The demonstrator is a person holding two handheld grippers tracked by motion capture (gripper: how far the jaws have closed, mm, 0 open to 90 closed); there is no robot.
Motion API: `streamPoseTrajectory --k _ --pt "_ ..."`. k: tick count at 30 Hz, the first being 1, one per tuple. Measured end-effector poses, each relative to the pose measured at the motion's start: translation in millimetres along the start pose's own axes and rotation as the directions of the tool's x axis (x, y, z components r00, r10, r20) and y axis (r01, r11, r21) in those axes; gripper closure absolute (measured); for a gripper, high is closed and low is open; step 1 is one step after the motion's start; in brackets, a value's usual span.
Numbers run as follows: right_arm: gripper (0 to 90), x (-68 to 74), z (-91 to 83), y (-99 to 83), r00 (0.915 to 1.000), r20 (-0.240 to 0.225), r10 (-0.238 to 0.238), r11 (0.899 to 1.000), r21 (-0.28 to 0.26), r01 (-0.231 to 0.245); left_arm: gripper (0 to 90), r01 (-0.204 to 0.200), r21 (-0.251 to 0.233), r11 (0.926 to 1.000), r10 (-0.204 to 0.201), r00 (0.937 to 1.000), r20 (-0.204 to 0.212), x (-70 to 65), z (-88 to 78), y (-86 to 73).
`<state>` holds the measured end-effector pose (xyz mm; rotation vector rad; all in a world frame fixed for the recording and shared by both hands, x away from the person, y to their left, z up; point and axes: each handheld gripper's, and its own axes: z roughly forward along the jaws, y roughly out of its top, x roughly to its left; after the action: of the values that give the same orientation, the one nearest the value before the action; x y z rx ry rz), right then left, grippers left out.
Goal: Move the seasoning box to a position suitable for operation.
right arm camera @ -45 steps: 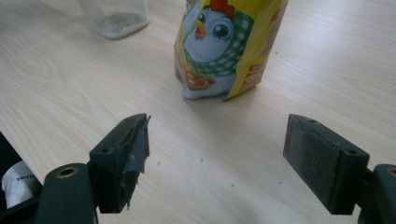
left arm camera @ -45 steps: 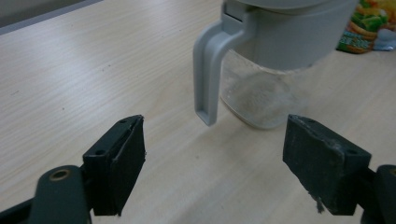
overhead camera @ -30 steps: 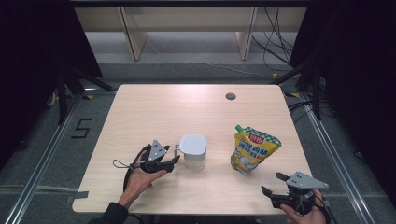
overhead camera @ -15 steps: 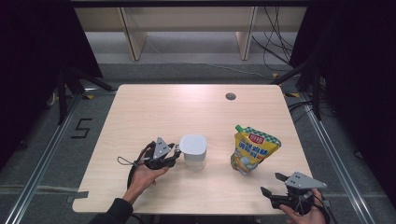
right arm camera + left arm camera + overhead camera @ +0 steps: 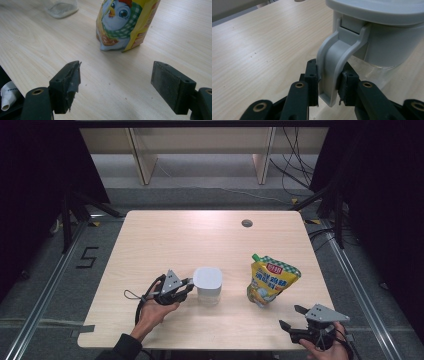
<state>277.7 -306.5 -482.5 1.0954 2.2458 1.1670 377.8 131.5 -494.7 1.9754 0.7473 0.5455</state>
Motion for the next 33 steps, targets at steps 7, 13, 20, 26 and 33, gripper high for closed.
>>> streamPoseTrajectory --k 7,13,20,26,33 --pt "24.7 -0.8 0.3 0.9 0.9999 -0.008 -0.01 1.0 0.003 0.01 71.6 -0.011 -0.004 0.9999 0.011 0.9998 0.017 -8.4 -7.4 -3.8" --pt "24.7 0.9 0.5 1.0 1.0 0.003 0.009 1.0 -0.003 -0.009 71.4 0.002 -0.006 1.0 -0.002 0.9993 0.036 -18.5 -11.6 -6.0" --pt "24.7 -1.8 3.6 2.3 0.9998 -0.021 0.007 1.0 0.008 -0.007 71.3 0.004 -0.006 1.0 -0.004 0.9981 0.062 -32.8 -18.9 -9.7" --pt "24.7 -2.3 4.9 2.7 0.9999 -0.007 -0.009 1.0 0.009 0.009 71.2 -0.02 -0.001 0.9998 0.02 0.9964 0.083 -39.1 -24.1 -10.8" --pt "24.7 -3.0 5.7 2.4 0.9998 -0.007 -0.021 1.0 0.012 0.021 71.0 -0.013 0.01 0.9999 0.012 0.9956 0.093 -43.7 -28.0 -12.2"
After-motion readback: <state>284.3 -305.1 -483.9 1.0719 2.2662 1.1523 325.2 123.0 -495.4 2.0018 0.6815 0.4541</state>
